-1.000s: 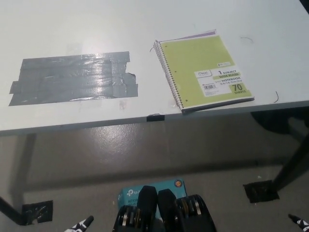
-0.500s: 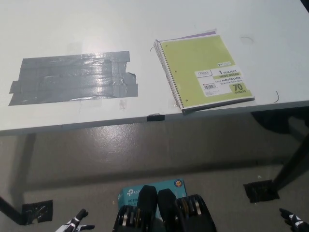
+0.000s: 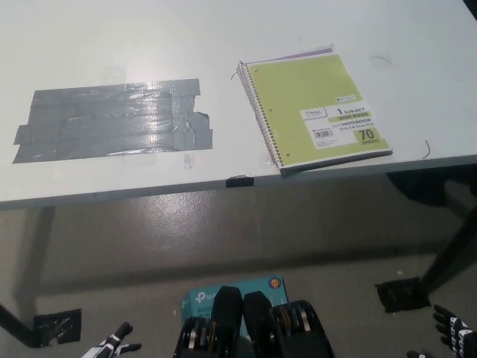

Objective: The robot uses its right hand to align two notebooks stacked together until they are fully overlapped

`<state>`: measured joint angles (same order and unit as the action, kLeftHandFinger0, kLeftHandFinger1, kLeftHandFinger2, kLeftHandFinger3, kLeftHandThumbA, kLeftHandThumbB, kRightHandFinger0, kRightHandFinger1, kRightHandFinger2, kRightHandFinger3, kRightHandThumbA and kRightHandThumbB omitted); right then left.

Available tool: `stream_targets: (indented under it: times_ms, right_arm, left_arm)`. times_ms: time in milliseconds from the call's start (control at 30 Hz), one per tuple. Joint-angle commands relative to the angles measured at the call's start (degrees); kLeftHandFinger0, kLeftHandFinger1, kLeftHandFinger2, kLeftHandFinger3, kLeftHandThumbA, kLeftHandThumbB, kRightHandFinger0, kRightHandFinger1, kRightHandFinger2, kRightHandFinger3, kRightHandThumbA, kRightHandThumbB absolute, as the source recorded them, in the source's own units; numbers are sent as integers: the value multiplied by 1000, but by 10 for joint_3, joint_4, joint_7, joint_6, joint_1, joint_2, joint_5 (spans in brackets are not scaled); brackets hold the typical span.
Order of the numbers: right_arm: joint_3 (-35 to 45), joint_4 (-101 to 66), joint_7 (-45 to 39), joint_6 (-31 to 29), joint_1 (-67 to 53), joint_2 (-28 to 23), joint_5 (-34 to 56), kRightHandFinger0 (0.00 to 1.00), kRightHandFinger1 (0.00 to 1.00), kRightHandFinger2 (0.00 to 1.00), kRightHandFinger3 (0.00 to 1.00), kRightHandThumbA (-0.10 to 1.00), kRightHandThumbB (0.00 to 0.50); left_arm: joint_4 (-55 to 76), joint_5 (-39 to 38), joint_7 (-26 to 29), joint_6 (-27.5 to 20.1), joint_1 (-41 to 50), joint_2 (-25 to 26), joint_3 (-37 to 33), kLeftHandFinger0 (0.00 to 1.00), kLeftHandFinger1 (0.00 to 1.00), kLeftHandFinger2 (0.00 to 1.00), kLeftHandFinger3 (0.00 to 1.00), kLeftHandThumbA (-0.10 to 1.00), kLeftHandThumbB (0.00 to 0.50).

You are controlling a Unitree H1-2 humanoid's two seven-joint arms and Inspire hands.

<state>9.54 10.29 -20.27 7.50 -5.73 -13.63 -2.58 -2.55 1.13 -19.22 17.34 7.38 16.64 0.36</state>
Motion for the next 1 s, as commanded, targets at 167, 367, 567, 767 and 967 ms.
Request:
stream_targets:
  times_ms: [167, 367, 567, 767, 967]
  right_arm:
    - [-4, -20, -3, -71, 20, -11, 53, 1000, 1000, 1000, 1000, 1000, 467]
    - [7, -35, 23, -72, 19, -15, 45, 1000, 1000, 1000, 1000, 1000, 420]
    - [8, -35, 29, -65, 20, -15, 52, 1000, 1000, 1000, 1000, 1000, 423]
    - [-6, -32, 24, -83, 16, -20, 44, 1000, 1000, 1000, 1000, 1000, 459]
    - [-10, -30, 31, -84, 13, -21, 45, 1000, 1000, 1000, 1000, 1000, 500]
  left_arm:
    - [12, -60, 13, -4, 4, -23, 53, 749, 850, 923, 1000, 930, 172]
    - [15, -52, 20, -3, 4, -31, 68, 760, 871, 946, 1000, 908, 70]
    - [18, -11, 30, 6, 6, -13, 42, 734, 833, 942, 1000, 857, 40]
    - [20, -29, 32, 7, 12, -15, 51, 723, 822, 939, 1000, 888, 77]
    - [19, -41, 30, 8, 14, -16, 55, 717, 815, 910, 1000, 912, 120]
